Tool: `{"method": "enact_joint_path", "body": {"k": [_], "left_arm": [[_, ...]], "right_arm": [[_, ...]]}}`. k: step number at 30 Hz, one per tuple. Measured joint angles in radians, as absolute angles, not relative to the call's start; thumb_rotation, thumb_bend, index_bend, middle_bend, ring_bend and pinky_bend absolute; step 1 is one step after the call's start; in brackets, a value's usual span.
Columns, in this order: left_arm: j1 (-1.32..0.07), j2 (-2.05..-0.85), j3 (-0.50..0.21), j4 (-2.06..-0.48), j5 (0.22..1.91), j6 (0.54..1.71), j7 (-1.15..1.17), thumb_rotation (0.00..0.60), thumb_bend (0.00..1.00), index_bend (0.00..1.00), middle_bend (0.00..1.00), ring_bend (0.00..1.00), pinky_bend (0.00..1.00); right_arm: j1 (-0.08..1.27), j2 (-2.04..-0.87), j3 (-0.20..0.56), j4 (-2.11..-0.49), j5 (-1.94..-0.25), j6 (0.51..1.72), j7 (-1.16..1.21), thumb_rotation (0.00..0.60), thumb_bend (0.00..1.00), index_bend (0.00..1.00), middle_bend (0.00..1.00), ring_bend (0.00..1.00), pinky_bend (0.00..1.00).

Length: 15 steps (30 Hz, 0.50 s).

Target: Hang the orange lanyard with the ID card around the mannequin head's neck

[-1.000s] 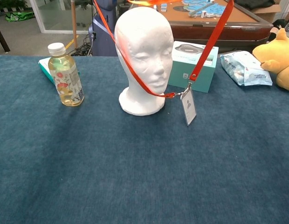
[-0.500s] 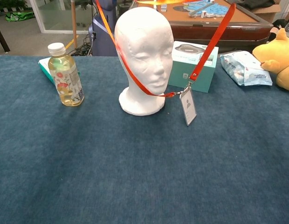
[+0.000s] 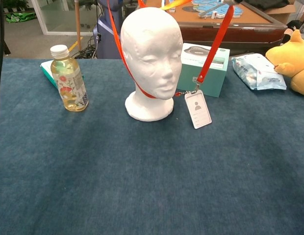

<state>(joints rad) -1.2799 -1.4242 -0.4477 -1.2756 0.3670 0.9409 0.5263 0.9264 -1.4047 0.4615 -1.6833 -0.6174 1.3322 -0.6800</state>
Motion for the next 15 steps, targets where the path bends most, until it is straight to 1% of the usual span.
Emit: {"method": "enact_joint_path", "body": {"k": [6,8,9,11,12,13,15], "left_arm": [[-1.289,-1.452,-0.442,-1.225,0.367,0.922,0.534,0.600,0.36,0.61,1.00,1.00,1.00],[-1.291,-1.461,-0.438,-1.211,0.370,0.917,0.537,0.600,0.35,0.57,1.00,1.00,1.00],[-1.292,-1.464,-0.436,-1.206,0.372,0.915,0.539,0.600,0.34,0.53,0.99,1.00,1.00],[-1.293,-1.468,-0.432,-1.201,0.377,0.913,0.545,0.600,0.29,0.41,0.93,0.97,0.99],[-1.292,-1.469,-0.432,-1.199,0.379,0.913,0.546,0.600,0.25,0.34,0.88,0.92,0.98],[-1.292,-1.470,-0.432,-1.198,0.383,0.915,0.546,0.600,0.22,0.28,0.81,0.85,0.97],[-1.291,-1.472,-0.432,-1.195,0.391,0.917,0.544,0.600,0.20,0.22,0.70,0.74,0.97]], "right_arm": [[0.962,-1.438,0.475,-1.629,-0.577,1.322,-0.711,0.600,0.40,0.67,0.87,0.89,1.00],[0.972,-1.451,0.477,-1.611,-0.564,1.317,-0.720,0.600,0.40,0.67,0.87,0.89,1.00],[0.975,-1.456,0.477,-1.604,-0.561,1.315,-0.723,0.600,0.40,0.67,0.87,0.89,1.00],[0.980,-1.462,0.476,-1.598,-0.552,1.307,-0.726,0.600,0.39,0.65,0.86,0.89,1.00],[0.982,-1.464,0.476,-1.595,-0.551,1.303,-0.726,0.600,0.37,0.62,0.86,0.88,1.00],[0.983,-1.466,0.475,-1.591,-0.552,1.301,-0.725,0.600,0.36,0.58,0.86,0.88,1.00],[0.985,-1.469,0.472,-1.586,-0.549,1.295,-0.728,0.600,0.29,0.44,0.84,0.88,1.00]]}}
